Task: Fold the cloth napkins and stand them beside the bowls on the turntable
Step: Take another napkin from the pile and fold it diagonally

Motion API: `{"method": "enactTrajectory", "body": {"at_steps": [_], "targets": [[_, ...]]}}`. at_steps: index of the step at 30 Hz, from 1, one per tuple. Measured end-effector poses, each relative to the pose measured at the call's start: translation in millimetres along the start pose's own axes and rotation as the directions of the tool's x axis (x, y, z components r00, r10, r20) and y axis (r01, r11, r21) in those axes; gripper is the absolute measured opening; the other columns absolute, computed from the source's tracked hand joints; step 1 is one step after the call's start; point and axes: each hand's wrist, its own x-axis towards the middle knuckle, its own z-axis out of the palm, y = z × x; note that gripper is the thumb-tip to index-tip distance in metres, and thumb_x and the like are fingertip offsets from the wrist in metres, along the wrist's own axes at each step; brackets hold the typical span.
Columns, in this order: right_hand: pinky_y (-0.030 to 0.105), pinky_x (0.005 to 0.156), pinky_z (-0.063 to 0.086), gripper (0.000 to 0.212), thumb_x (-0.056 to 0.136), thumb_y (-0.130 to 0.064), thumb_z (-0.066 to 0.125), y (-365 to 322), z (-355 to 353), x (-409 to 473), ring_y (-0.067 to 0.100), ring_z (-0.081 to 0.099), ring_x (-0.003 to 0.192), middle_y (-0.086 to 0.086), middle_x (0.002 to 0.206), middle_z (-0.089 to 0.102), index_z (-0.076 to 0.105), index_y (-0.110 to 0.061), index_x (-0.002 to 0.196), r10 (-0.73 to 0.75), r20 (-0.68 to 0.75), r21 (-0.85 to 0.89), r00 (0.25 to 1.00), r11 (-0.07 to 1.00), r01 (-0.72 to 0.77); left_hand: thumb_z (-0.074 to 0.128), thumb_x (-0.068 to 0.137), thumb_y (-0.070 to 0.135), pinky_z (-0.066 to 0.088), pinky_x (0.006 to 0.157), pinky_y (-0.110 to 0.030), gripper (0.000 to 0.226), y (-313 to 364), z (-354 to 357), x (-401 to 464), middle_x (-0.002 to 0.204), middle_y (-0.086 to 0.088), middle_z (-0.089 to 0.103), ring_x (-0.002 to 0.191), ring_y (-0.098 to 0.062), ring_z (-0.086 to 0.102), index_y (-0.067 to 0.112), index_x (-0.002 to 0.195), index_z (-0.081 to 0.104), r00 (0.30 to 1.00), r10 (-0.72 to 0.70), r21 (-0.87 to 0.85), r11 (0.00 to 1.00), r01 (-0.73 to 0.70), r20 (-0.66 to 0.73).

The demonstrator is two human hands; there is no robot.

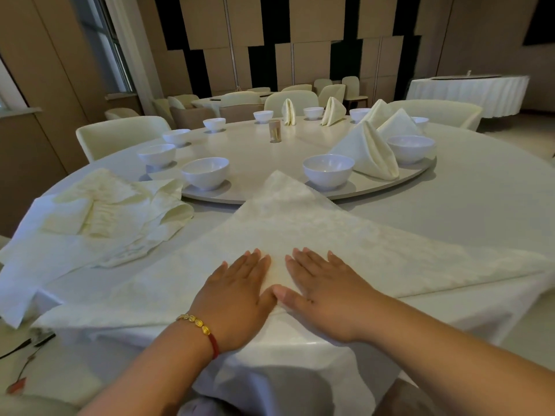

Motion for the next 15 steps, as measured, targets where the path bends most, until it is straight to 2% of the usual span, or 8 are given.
{"method": "enactTrajectory", "body": {"at_steps": [4, 6, 8, 10, 13, 15], "targets": [[0.037, 0.120, -0.008, 0.108, 0.057, -0.076, -0.018, 21, -6, -18, 0.008, -0.016, 0.146, -0.006, 0.160, -0.015, -0.010, -0.025, 0.153, 0.052, 0.010, 0.001, 0.999, 0.999, -0.052, 0.007, 0.093, 0.060, -0.008, 0.116, -0.028, 0.066, -13, -1, -5, 0.158, 0.013, -0.013, 0.145, -0.003, -0.012, 0.034, 0.151, -0.008, 1.000, -0.003, -0.027, 1.000, 0.004, 0.019], [0.037, 0.120, -0.008, 0.107, 0.058, -0.076, -0.017, 33, -7, -27, 0.008, -0.017, 0.146, -0.007, 0.160, -0.017, -0.011, -0.025, 0.153, 0.092, 0.002, 0.004, 0.996, 0.996, -0.092, -0.004, 0.079, 0.072, -0.009, 0.114, -0.026, 0.079, -29, -3, -11, 0.156, 0.016, -0.016, 0.140, 0.003, -0.016, 0.037, 0.150, -0.009, 1.000, -0.013, -0.043, 0.999, 0.014, 0.023], [0.037, 0.120, -0.008, 0.105, 0.061, -0.076, -0.016, 41, -6, -34, 0.008, -0.018, 0.145, -0.006, 0.159, -0.018, -0.012, -0.024, 0.152, 0.128, -0.006, -0.003, 0.992, 0.992, -0.128, -0.023, 0.056, 0.084, -0.009, 0.112, -0.024, 0.102, -46, -3, -17, 0.152, 0.021, -0.018, 0.134, 0.008, -0.017, 0.040, 0.148, -0.010, 1.000, -0.017, -0.061, 0.998, 0.018, 0.018], [0.036, 0.120, -0.008, 0.105, 0.062, -0.076, -0.016, 46, -5, -38, 0.008, -0.018, 0.145, -0.006, 0.159, -0.018, -0.014, -0.024, 0.152, 0.156, -0.004, -0.013, 0.988, 0.988, -0.156, -0.032, 0.044, 0.087, -0.010, 0.111, -0.023, 0.115, -55, -3, -20, 0.146, 0.024, -0.021, 0.132, 0.009, -0.017, 0.041, 0.148, -0.011, 1.000, -0.018, -0.062, 0.998, 0.020, 0.021], [0.036, 0.120, -0.007, 0.109, 0.059, -0.078, -0.015, 39, -9, -38, 0.010, -0.018, 0.146, -0.004, 0.160, -0.017, -0.013, -0.022, 0.152, 0.195, 0.015, -0.003, 0.981, 0.981, -0.195, -0.029, 0.049, 0.085, -0.009, 0.112, -0.024, 0.110, -55, -2, -21, 0.147, 0.024, -0.021, 0.132, 0.008, -0.017, 0.041, 0.149, -0.009, 1.000, -0.015, -0.065, 0.998, 0.016, 0.011], [0.036, 0.120, -0.006, 0.113, 0.057, -0.079, -0.015, 23, -13, -31, 0.012, -0.015, 0.147, -0.002, 0.161, -0.015, -0.011, -0.020, 0.153, 0.179, -0.004, 0.009, 0.984, 0.984, -0.179, -0.012, 0.072, 0.078, -0.008, 0.114, -0.026, 0.087, -53, -1, -19, 0.154, 0.020, -0.016, 0.137, 0.006, -0.016, 0.039, 0.149, -0.008, 0.999, -0.022, -0.066, 0.998, 0.024, 0.023]]}}
